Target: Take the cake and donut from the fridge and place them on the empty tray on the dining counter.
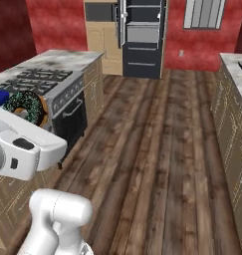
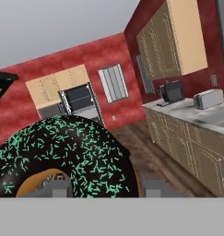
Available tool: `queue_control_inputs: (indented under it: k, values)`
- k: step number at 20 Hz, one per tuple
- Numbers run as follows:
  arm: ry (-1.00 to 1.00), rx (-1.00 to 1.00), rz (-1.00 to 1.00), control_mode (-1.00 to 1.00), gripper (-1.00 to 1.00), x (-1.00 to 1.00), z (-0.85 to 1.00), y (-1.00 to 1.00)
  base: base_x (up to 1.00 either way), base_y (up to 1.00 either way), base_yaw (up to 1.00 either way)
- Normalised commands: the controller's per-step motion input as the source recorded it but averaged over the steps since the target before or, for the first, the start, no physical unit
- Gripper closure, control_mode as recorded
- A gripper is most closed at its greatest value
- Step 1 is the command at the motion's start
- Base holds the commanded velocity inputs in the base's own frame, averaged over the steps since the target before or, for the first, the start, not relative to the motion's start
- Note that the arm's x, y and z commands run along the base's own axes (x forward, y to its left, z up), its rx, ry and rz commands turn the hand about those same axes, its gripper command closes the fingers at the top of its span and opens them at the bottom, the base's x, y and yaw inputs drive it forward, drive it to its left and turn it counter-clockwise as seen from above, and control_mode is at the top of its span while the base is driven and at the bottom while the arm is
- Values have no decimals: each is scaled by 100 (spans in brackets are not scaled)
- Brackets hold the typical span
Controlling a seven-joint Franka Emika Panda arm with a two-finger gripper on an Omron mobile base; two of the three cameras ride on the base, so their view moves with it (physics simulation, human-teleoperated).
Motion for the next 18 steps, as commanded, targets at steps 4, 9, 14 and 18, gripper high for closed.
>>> queue_control_inputs:
  k: [4,9,14,18]
  values:
    - [0,0,0,100,100,0,0,0,-100,100,0]
    - [0,0,0,100,100,0,0,0,-42,100,0]
    - [0,0,0,100,100,0,0,0,-2,100,0]
    - [0,0,0,100,100,0,0,0,0,100,0]
